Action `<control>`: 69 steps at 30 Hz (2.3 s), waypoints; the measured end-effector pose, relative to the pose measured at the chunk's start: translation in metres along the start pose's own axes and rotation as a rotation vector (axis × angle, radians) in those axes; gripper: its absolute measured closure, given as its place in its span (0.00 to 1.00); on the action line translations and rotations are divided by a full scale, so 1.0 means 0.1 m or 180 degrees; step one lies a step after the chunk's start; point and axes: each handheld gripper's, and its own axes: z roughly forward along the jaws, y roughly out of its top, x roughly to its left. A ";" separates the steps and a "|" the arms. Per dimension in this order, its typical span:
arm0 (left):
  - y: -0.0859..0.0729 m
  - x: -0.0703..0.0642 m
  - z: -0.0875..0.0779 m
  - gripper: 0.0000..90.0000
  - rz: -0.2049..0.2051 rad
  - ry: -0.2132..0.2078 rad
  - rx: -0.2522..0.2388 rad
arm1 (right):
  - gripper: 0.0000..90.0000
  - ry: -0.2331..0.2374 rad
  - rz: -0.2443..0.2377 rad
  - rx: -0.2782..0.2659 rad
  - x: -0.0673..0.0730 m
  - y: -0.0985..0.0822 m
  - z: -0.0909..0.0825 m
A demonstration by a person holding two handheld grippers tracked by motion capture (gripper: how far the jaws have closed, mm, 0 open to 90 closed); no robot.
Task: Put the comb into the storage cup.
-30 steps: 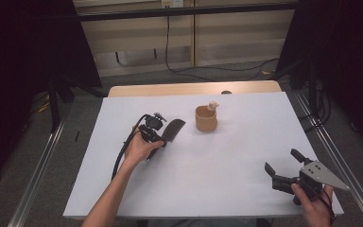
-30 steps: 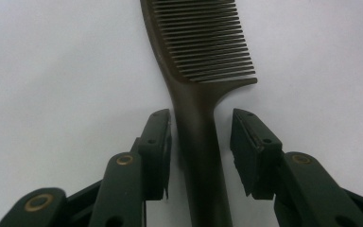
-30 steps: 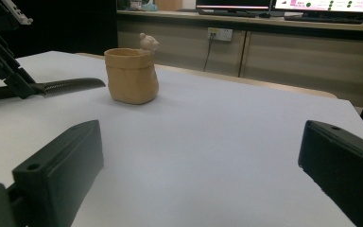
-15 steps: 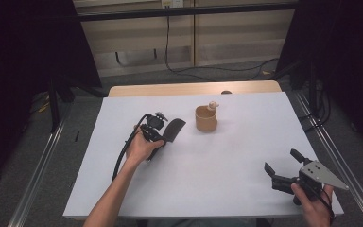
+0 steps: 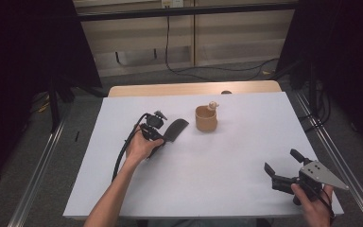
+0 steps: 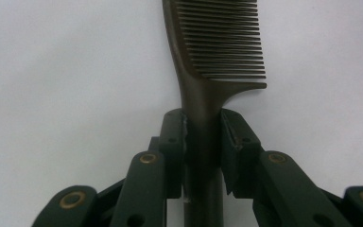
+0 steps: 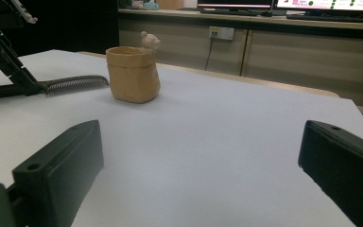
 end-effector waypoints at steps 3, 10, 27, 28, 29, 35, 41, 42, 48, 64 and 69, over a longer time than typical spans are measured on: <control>-0.01 0.00 0.00 0.81 -0.0039 -0.0017 -0.0039 | 0.00 -0.0005 0.0001 0.0002 0.00 0.00 0.00; -0.04 0.08 -0.05 0.81 -0.0211 -0.0023 -0.0196 | 0.00 0.0004 0.0014 0.0002 -0.01 0.00 -0.01; -0.11 0.12 -0.33 0.81 -0.0252 -0.0115 -0.0730 | 0.00 0.0000 0.0022 0.0002 0.00 0.00 -0.01; -0.12 0.11 -0.34 0.81 -0.0277 -0.0104 -0.0773 | 0.00 0.0000 0.0025 0.0003 0.00 0.00 -0.01; -0.12 0.11 -0.36 0.81 -0.0246 -0.0112 -0.0790 | 0.00 -0.0004 0.0019 -0.0001 0.00 0.00 -0.01; -0.14 0.06 -0.41 0.81 -0.0183 -0.0169 -0.0975 | 0.00 -0.0005 0.0013 -0.0004 0.00 0.00 -0.02; -0.15 0.03 -0.50 0.81 -0.0032 -0.0194 -0.1174 | 0.00 -0.0008 0.0015 -0.0001 0.00 0.00 -0.02; -0.15 0.03 -0.51 0.81 -0.0050 -0.0190 -0.1202 | 0.00 -0.0009 0.0017 -0.0001 0.00 0.00 -0.02; -0.17 0.01 -0.60 0.81 -0.0014 -0.0058 -0.1429 | 0.00 -0.0005 0.0015 -0.0005 0.00 0.00 -0.02; -0.20 0.02 -0.71 0.81 0.0100 0.0095 -0.2051 | 0.00 -0.0012 0.0005 -0.0002 0.00 0.00 -0.03; -0.22 0.02 -0.73 0.81 0.0093 0.0040 -0.2188 | 0.00 -0.0016 -0.0005 -0.0013 -0.01 0.00 -0.03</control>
